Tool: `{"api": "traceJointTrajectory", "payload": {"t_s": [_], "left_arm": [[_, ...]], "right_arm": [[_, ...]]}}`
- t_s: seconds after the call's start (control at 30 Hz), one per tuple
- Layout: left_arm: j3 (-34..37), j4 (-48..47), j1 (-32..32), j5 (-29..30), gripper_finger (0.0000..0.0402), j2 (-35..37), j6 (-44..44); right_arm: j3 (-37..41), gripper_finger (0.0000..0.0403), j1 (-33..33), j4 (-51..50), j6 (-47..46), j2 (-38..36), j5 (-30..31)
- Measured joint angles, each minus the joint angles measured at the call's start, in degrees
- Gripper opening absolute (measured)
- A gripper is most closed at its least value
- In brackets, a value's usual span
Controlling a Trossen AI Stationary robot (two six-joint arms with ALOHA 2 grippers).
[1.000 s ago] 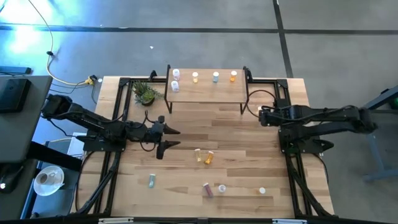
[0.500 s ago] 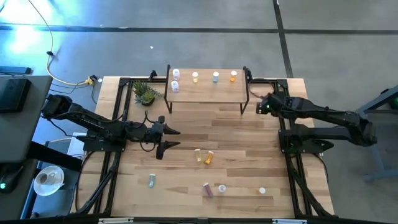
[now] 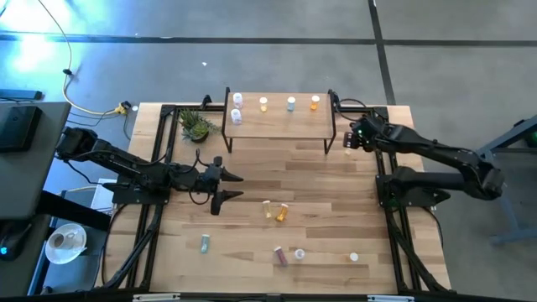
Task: Pick and place medicine bottles onto shelf by color
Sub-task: Put the yellow pill bottle aligned with the other yellow pill bottle on the shelf
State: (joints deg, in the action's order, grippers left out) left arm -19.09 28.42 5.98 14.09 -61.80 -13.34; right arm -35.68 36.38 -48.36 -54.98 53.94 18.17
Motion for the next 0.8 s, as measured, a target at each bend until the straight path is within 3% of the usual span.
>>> {"api": "traceJointTrajectory", "payload": {"t_s": [0.3,0.8], "left_arm": [[0.0,-0.05,0.0,-0.02,0.0216,0.0,0.0],[0.0,-0.36,0.04,-0.13,0.0216,0.0,0.0]], "right_arm": [[0.0,0.0247,0.0,5.96,1.51,5.84,-2.64],[-0.02,0.0247,0.0,6.0,1.51,12.66,-3.64]]}}
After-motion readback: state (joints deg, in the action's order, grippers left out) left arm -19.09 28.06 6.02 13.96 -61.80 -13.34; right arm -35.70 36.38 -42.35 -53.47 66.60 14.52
